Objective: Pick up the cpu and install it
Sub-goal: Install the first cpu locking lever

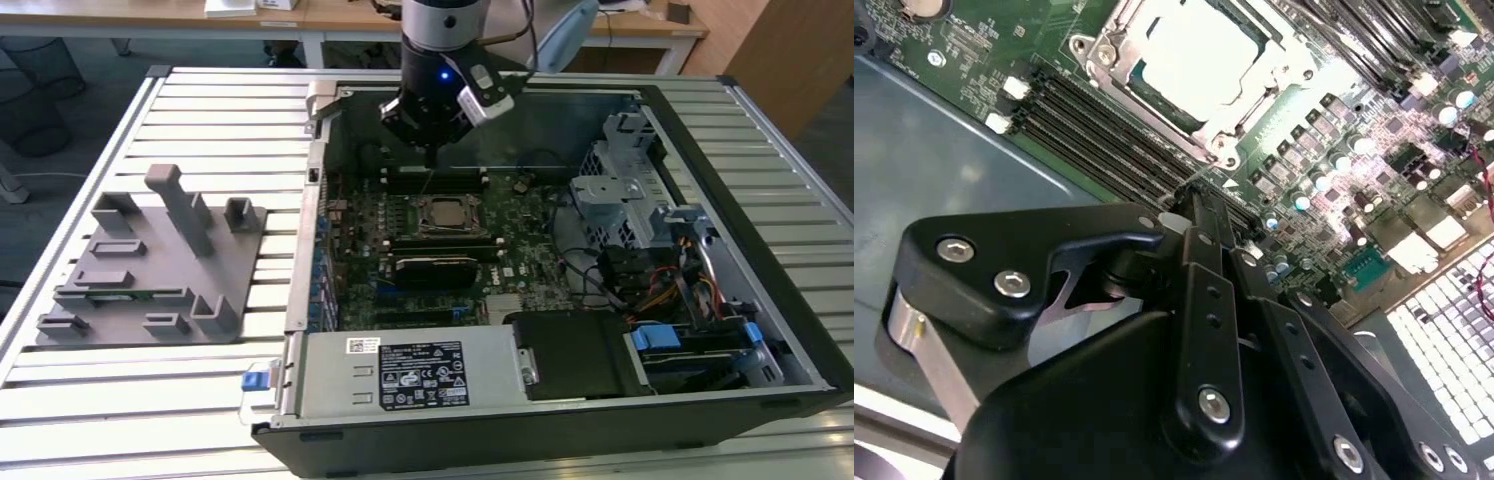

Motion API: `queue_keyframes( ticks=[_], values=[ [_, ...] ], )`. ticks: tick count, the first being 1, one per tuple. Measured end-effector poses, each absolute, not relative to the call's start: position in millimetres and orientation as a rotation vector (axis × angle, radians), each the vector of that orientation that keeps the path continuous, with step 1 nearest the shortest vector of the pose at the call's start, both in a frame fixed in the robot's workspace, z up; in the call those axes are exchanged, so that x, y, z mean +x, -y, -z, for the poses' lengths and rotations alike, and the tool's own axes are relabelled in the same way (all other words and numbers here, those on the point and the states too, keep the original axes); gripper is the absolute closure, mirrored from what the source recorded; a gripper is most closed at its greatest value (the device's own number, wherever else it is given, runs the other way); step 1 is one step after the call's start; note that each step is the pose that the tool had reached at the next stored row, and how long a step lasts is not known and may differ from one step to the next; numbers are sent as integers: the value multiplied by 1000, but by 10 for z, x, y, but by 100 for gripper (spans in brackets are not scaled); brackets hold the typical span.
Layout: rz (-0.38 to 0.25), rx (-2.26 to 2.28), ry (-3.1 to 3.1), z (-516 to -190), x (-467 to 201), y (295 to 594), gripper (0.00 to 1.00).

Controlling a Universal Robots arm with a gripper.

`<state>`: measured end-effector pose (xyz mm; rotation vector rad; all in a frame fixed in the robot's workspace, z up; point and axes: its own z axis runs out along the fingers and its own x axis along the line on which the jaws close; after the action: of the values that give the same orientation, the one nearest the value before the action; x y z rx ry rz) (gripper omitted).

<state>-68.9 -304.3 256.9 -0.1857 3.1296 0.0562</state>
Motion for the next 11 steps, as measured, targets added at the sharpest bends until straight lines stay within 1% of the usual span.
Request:
queue_keyframes(
  ticks=[11],
  values=[
    [-56, -186, -3129, -2502, -568, 3036, 89]
  ],
)
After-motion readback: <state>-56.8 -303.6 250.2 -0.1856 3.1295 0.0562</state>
